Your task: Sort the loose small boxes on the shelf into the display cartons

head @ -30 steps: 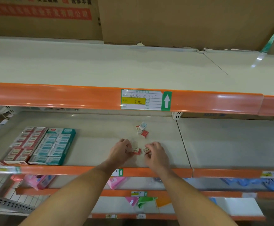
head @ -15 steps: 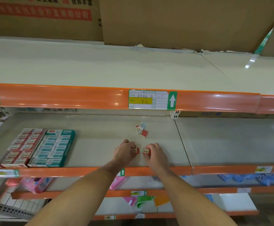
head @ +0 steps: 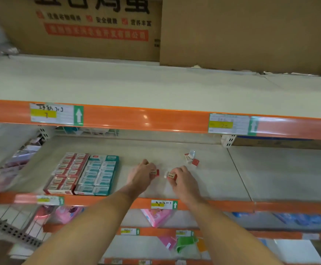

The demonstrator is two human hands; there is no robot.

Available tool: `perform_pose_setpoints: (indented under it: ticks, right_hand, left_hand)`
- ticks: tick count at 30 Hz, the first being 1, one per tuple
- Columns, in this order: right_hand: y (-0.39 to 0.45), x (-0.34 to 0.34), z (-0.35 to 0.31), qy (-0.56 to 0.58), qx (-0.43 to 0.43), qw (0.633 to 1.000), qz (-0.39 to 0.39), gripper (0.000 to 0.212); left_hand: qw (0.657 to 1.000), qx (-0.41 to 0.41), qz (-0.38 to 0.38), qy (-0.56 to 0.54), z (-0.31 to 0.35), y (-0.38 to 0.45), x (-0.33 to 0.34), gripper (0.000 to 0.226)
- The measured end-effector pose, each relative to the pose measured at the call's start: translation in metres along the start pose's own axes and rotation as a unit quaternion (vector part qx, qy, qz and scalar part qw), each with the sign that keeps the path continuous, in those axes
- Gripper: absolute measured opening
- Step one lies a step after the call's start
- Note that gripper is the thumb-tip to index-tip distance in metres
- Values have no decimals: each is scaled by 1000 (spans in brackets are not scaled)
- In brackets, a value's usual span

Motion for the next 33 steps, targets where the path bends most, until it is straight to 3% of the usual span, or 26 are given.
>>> perform_pose_setpoints:
  ticks: [6,14,18,33]
  right_hand:
    - [1,23,-61,1,-25,999,-24,27]
    - [0,62,-158,23,-67,996,-53,30]
    - [-6,80,-201,24,-89,993,-69,32]
    - [-22,131,-314,24,-158,981,-110,33]
  left_hand:
    - [999,-20,26,11,-51,-18,-42,33]
    - [998,-38,41,23,-132,-49,-101,15]
    - [996,-57,62,20,-169,-67,-126,17]
    - [988,-117,81,52,-260,-111,-180,24]
Point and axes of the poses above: each hand's wrist, its own y-axis towards the middle knuckle, its own x-axis out of the palm, z = x × y, the point moved 3 cm from there along y, towards the middle knuckle, and after that the axes turned 10 degrees about z, right-handed, at the moved point
